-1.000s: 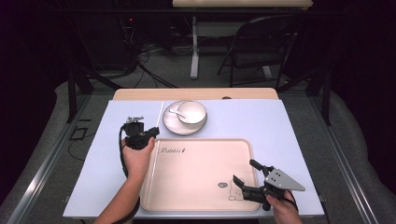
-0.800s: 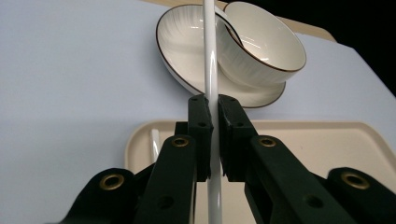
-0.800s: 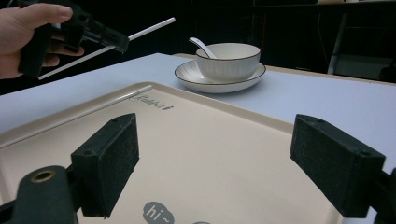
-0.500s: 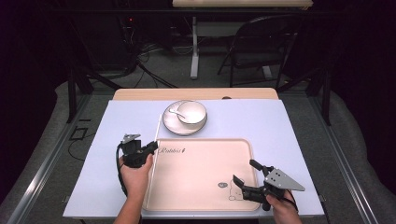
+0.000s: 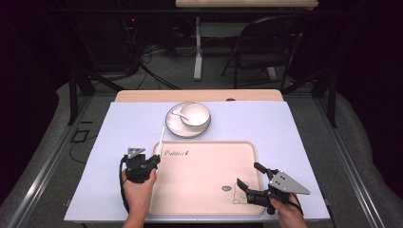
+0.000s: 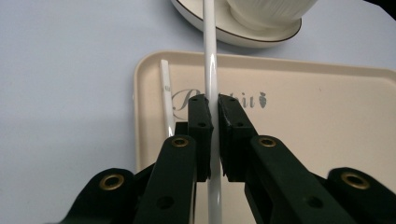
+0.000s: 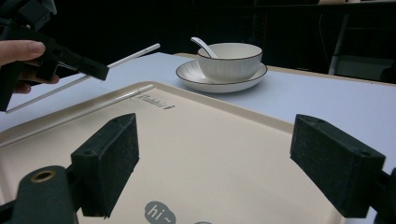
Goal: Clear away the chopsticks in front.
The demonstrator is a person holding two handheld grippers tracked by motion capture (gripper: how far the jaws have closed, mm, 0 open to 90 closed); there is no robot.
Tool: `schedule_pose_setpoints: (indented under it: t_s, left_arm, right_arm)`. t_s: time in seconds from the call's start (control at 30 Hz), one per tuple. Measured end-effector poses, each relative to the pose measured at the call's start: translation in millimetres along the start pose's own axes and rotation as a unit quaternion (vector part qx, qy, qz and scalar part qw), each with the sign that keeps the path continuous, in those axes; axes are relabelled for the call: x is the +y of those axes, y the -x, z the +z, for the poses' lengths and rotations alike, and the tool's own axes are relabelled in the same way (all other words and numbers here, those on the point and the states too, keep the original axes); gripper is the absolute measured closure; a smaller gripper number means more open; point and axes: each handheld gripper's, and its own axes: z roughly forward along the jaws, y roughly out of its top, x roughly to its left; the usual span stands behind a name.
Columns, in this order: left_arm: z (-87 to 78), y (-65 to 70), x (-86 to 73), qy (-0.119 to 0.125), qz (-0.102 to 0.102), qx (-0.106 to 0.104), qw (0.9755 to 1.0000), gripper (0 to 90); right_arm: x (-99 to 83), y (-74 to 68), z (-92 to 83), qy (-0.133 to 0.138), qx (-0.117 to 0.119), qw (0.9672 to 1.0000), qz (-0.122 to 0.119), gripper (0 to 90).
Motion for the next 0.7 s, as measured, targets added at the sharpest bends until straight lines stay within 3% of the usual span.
schedule_pose_setpoints:
  t_s: [0.37, 0.53, 0.7]
  left_arm:
    - [5.1, -1.5, -14.8, -0.016, -0.01, 0.017, 0.9997, 84.1]
    - [6.9, -1.9, -18.8, -0.023, -0.019, 0.032, 0.999, 84.1]
    - [10.1, -3.2, -23.3, -0.033, -0.012, 0.056, 0.9978, 84.1]
  right_arm:
    - [0.0, 0.1, -0.1, 0.0, 0.0, 1.0, 0.0, 14.7]
    - [0.0, 0.2, -0.2, 0.001, -0.001, 1.0, 0.002, 14.7]
    - [-0.1, -0.1, -0.2, 0.0, 0.0, 1.0, 0.0, 14.7]
